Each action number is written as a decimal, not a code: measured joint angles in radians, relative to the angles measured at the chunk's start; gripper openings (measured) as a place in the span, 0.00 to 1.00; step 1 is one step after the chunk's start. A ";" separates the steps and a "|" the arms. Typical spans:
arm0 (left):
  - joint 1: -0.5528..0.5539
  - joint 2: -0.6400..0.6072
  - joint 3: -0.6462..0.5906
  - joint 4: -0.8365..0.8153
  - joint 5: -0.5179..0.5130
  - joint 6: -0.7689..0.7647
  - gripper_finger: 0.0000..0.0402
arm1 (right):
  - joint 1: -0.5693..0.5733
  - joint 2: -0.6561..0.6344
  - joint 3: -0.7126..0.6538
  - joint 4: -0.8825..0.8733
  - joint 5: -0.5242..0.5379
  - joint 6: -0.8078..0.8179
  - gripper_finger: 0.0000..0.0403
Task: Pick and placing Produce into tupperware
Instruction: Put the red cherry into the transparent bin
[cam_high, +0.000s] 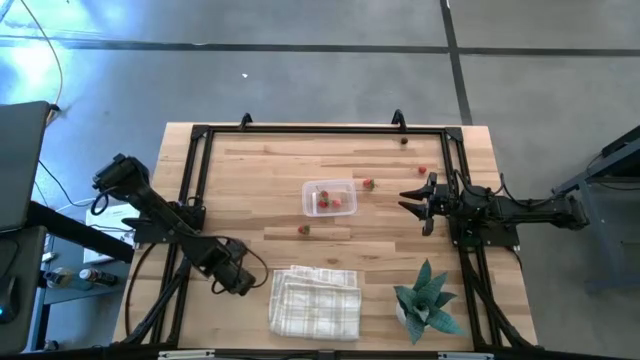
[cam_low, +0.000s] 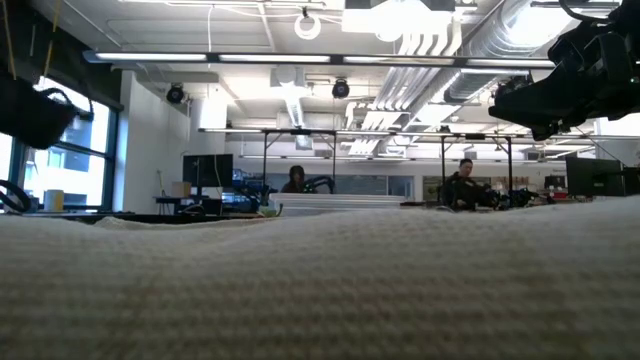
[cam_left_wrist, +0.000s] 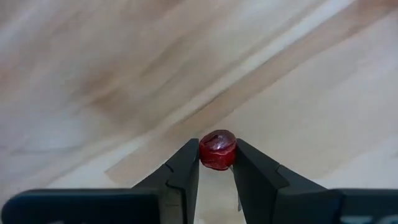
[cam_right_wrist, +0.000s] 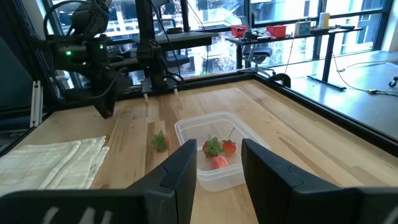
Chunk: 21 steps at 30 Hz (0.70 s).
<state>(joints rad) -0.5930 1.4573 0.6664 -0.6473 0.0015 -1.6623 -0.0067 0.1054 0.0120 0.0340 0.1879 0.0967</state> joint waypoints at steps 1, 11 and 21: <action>0.001 -0.008 0.004 -0.002 -0.011 0.003 0.21 | 0.000 0.000 0.000 0.000 0.000 0.000 0.29; 0.097 -0.039 0.168 -0.005 -0.125 0.216 0.21 | 0.000 0.001 0.000 0.000 0.000 0.000 0.29; 0.383 -0.040 0.494 -0.005 -0.182 0.763 0.21 | 0.000 -0.001 0.000 0.000 0.000 0.000 0.29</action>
<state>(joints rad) -0.2096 1.4175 1.1608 -0.6520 -0.1801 -0.8995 -0.0067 0.1047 0.0122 0.0340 0.1880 0.0967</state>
